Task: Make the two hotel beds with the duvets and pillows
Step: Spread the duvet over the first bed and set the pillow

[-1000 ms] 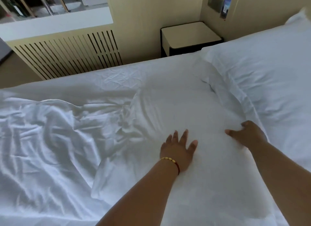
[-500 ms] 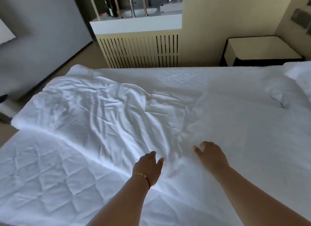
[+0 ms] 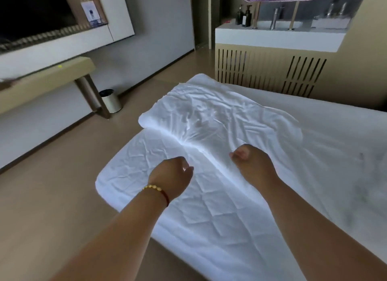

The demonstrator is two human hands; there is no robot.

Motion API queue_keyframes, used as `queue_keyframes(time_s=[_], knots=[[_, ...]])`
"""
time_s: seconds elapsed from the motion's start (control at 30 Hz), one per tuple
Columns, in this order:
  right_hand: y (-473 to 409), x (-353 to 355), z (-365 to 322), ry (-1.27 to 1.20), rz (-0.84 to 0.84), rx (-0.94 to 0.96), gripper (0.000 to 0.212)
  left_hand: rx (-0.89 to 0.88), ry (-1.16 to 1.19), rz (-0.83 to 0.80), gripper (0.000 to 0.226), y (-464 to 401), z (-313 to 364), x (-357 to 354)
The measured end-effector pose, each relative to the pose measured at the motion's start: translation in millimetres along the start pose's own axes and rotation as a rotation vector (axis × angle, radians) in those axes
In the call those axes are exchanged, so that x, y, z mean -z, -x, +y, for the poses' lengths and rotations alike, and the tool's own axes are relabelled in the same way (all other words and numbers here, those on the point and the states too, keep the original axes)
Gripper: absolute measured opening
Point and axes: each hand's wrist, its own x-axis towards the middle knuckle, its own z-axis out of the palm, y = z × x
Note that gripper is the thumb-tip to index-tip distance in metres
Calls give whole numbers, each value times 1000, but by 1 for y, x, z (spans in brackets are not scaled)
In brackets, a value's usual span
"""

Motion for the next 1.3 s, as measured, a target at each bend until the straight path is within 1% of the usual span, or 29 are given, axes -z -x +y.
queue_keyframes(time_s=[0.13,0.23,0.3,0.4,0.5,0.73,0.9,0.97,1.1,1.23,1.3], knots=[[-5,-42,-64,-32,-40,26,24,91,50,48,17,-5,-65,43],[-14,-73,-97,-53,-83,15,28,148,86,62,21,-13,-106,57],[-26,-96,-116,-77,-110,-3,27,182,100,65,22,-22,-130,63],[-54,-136,-141,-115,-143,-27,27,213,95,31,23,-44,-168,72],[-94,-175,-170,-158,-158,-38,27,225,81,-1,22,-83,-209,87],[-200,-252,-247,-215,-174,-93,28,236,30,1,18,-204,-286,147],[-252,-287,-287,-194,-146,-135,28,169,74,-55,19,-274,-325,174],[-271,-299,-297,-235,-115,-175,25,126,85,-71,21,-304,-340,183],[-310,-331,-325,-213,-23,-251,25,7,100,-94,23,-365,-377,200],[-343,-382,-373,-182,56,-335,25,-113,45,-127,23,-426,-437,224],[-354,-415,-398,-230,105,-405,24,-177,-3,-162,24,-457,-474,243]])
